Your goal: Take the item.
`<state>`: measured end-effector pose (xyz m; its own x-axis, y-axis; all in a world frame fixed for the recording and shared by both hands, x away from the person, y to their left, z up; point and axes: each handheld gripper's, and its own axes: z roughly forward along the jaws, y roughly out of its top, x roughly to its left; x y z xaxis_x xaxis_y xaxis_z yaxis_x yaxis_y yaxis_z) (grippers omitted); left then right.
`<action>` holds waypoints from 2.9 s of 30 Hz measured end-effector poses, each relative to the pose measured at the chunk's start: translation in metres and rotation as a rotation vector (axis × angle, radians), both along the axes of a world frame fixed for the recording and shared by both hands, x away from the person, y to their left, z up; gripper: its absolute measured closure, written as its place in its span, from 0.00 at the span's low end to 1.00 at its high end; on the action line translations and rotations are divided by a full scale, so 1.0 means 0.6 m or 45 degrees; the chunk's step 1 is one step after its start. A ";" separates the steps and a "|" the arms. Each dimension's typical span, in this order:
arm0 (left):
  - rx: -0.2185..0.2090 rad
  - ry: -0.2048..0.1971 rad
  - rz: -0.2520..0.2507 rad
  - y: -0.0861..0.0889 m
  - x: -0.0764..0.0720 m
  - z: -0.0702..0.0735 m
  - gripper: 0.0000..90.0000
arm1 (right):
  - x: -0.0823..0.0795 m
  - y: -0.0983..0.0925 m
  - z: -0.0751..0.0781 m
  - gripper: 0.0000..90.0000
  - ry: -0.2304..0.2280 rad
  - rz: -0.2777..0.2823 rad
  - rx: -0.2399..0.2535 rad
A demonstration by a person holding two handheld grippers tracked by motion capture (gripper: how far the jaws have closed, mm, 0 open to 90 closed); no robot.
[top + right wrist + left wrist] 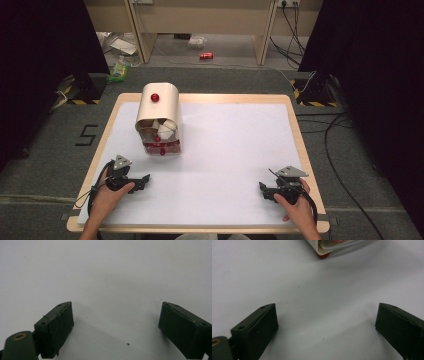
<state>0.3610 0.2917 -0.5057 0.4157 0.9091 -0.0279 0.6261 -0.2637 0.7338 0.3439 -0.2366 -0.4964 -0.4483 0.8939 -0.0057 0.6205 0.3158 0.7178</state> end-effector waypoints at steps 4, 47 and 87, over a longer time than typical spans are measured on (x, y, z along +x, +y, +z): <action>-0.001 0.000 -0.001 0.000 0.000 0.000 0.04 | 0.000 0.000 0.000 0.14 0.000 0.001 0.000; -0.191 -0.321 -0.210 -0.054 -0.034 0.166 0.17 | 0.001 0.000 0.000 0.13 0.001 0.005 0.000; -0.132 -0.384 -0.302 -0.107 0.045 0.230 0.17 | 0.001 0.000 -0.001 0.13 0.002 0.009 0.000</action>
<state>0.3881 0.2274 -0.3680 0.6174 0.7856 0.0410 0.3089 -0.2901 0.9058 0.3444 -0.2364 -0.4968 -0.4544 0.8908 -0.0052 0.6194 0.3201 0.7168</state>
